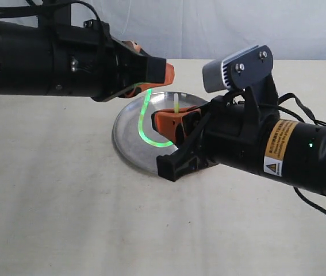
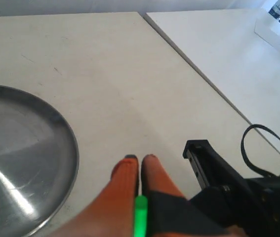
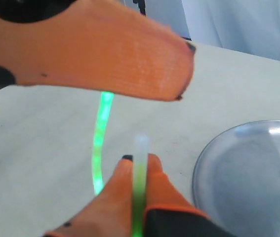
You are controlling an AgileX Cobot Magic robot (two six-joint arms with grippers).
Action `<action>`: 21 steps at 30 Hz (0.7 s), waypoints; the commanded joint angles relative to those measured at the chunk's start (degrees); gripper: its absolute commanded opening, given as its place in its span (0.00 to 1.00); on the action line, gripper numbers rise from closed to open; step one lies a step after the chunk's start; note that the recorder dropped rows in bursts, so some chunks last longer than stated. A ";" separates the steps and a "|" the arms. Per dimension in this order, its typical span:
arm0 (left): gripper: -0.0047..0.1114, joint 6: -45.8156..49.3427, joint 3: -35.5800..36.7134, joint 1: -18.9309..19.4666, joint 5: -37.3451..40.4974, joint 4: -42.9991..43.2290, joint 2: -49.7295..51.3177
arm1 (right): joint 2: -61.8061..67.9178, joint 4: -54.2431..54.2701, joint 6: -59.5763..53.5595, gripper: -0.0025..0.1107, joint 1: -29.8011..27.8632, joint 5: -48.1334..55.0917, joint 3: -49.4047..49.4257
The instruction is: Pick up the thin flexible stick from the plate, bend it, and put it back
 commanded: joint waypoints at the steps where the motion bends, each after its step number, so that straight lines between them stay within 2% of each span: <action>1: 0.04 -1.85 -0.01 -0.38 1.25 1.63 -0.31 | 0.29 -3.31 -0.36 0.01 0.37 2.74 -0.32; 6: 0.04 -2.31 -0.01 -0.38 2.85 2.95 0.01 | 0.29 -5.09 -0.36 0.01 0.37 4.16 -0.32; 13: 0.04 -10.82 -0.01 -0.38 4.75 12.97 0.01 | 0.29 -7.37 -0.36 0.01 0.37 5.48 -0.32; 21: 0.04 -11.07 -0.01 -0.38 7.20 14.84 0.01 | 0.29 -8.53 -0.36 0.01 0.87 6.91 -0.32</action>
